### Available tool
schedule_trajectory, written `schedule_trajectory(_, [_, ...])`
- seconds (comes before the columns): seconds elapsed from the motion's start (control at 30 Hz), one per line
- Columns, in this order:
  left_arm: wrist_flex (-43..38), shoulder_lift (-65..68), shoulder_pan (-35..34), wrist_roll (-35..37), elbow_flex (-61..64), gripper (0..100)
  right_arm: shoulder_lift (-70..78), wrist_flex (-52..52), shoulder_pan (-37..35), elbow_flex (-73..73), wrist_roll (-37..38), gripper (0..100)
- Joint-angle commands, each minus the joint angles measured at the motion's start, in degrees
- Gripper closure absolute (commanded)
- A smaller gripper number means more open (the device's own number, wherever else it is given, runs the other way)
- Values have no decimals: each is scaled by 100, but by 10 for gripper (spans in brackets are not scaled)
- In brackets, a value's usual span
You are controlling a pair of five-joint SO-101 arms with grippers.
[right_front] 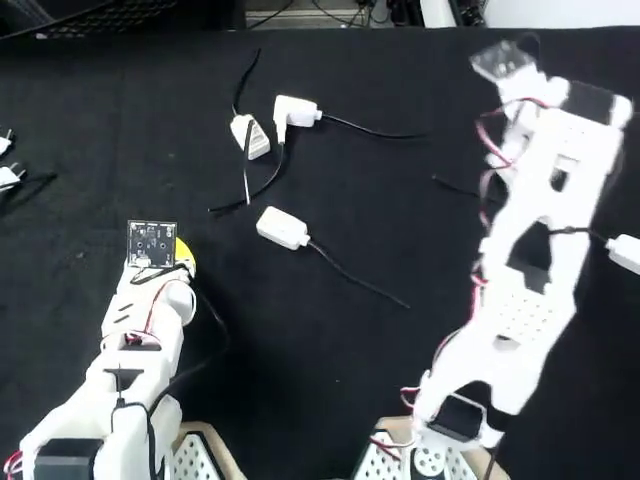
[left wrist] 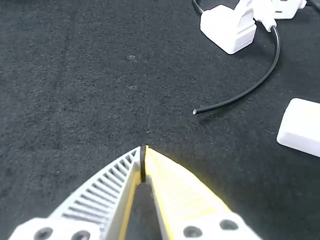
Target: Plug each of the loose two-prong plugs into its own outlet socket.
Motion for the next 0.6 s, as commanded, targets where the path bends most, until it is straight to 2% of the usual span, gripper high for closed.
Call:
schedule_trajectory(0.0, [0,-114,92,-35,4,969,215,-70,484,-303,1407,773])
schedule_trajectory(0.1, [9,-114,154,-35,4,969,514,-255,826,-303,2453,773])
schedule_trajectory(0.27, [0,-114,418,-44,127,969,875,-589,1292,-303,3455,773])
schedule_trajectory(0.57, [18,-97,453,-44,127,969,1165,-695,1591,-303,4290,773])
